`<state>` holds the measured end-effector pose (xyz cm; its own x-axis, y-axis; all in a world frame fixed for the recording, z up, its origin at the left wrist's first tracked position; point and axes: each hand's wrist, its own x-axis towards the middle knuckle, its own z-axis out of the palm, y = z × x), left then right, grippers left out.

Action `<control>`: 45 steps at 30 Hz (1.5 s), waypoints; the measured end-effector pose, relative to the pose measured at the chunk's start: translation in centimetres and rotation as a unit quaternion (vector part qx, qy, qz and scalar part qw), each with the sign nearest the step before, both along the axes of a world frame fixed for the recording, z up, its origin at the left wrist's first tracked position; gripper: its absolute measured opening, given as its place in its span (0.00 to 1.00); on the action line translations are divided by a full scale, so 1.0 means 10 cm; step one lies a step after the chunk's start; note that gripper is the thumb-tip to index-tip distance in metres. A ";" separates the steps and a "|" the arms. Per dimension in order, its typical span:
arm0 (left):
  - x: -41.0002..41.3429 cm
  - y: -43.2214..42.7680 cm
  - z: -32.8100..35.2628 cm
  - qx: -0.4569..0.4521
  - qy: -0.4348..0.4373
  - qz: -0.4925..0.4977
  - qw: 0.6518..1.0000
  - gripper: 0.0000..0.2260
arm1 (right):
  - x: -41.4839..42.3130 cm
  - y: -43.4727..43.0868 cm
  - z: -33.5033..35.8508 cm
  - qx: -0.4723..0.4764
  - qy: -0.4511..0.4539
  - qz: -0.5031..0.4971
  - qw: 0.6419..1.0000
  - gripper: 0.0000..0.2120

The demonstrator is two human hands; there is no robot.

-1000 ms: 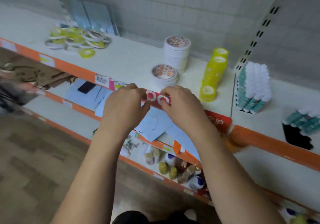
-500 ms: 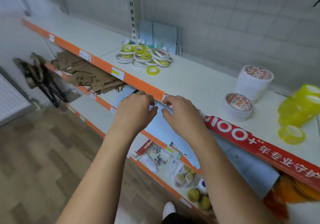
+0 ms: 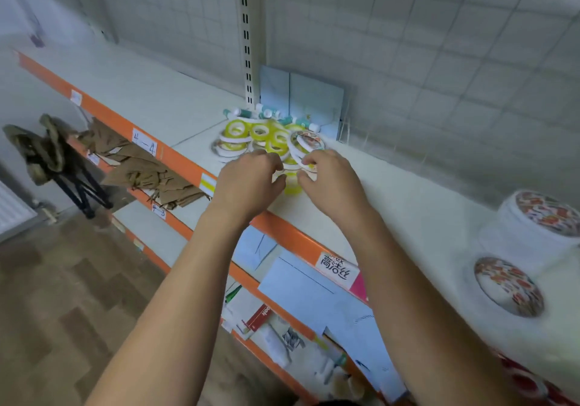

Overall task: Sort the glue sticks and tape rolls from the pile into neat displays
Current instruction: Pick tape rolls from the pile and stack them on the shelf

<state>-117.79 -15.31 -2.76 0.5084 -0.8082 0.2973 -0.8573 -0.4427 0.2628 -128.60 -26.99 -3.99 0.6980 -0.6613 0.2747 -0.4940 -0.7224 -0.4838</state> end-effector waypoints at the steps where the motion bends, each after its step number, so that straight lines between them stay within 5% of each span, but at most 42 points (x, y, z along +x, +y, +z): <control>1: 0.08 -0.06 -0.01 0.000 0.005 -0.003 1.000 0.12 | 0.09 -0.09 0.00 0.000 0.002 -0.008 1.000 0.16; 10: 0.80 -0.56 -0.06 0.005 0.011 -0.080 0.997 0.12 | 0.72 -0.61 -0.05 0.054 0.053 -0.048 0.996 0.36; 25: 1.18 -1.44 -0.08 0.014 0.017 -0.251 0.968 0.15 | 0.43 -0.69 -0.08 0.120 0.011 -0.190 0.974 0.39; 39: 1.08 -1.87 -0.22 0.172 0.047 -0.317 0.931 0.40 | 0.13 -0.64 -0.12 0.134 0.053 -0.285 0.948 0.38; 45: 1.12 -1.94 -0.26 0.198 0.051 -0.318 0.926 0.34 | 0.13 -0.61 -0.13 0.144 0.063 -0.285 0.946 0.37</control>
<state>-106.61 -34.68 -5.35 -0.0980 -0.9892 -0.1087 -0.9574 0.0639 0.2816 -127.29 -33.07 -5.30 0.2210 -0.9746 -0.0356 -0.8307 -0.1690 -0.5305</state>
